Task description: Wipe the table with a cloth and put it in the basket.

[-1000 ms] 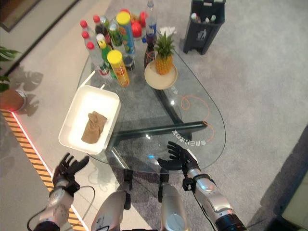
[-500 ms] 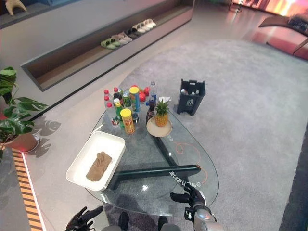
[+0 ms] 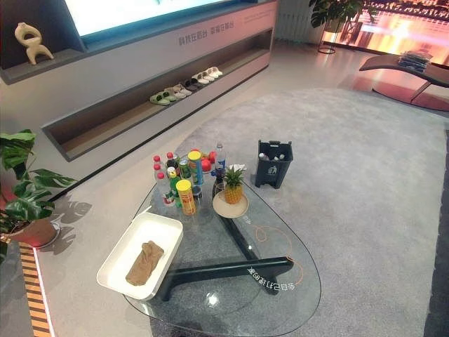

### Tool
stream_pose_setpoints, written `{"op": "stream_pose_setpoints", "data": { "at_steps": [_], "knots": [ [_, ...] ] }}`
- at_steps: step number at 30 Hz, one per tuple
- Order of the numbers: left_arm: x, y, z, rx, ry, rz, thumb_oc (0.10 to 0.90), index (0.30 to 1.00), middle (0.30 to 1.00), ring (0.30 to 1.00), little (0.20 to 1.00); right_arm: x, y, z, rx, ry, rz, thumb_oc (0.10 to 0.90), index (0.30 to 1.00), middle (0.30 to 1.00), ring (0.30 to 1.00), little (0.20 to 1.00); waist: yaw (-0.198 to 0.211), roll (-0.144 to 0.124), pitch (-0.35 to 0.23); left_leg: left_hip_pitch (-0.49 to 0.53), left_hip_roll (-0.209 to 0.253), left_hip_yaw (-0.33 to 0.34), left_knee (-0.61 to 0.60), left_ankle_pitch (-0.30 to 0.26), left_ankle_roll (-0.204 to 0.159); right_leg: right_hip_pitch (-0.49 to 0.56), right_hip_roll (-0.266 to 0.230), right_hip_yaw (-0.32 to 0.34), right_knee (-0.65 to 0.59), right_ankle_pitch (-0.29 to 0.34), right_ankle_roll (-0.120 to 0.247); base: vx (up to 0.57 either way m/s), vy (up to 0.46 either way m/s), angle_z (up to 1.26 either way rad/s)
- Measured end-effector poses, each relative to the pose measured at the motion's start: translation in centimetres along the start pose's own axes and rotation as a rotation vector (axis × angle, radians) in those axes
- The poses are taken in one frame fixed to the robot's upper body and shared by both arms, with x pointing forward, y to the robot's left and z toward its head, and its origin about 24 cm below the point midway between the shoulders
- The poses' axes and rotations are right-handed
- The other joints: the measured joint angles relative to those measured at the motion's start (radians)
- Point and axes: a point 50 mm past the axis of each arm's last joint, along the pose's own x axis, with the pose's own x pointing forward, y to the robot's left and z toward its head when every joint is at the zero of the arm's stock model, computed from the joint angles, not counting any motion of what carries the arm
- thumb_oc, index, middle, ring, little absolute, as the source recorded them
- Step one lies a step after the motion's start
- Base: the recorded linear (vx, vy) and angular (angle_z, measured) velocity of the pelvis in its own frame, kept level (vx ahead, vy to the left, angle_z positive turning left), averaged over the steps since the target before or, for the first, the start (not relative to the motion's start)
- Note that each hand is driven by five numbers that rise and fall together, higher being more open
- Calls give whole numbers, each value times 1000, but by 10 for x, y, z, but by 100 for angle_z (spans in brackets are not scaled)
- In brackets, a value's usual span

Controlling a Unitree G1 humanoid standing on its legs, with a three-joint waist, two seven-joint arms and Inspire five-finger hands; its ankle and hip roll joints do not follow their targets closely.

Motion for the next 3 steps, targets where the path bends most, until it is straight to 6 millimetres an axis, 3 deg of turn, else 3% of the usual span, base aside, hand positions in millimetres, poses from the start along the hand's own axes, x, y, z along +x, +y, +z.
{"op": "stream_pose_setpoints", "data": {
  "at_steps": [3],
  "knots": [
    [0,-1,1,1,2,-5,800,900,900,900,900,0,0,1,-2,0,0,800,900,900,900,900,0,-1,-8,0,0,0,0,0,0,0,0,0,0,0,0,0,0,0]
  ]
}}
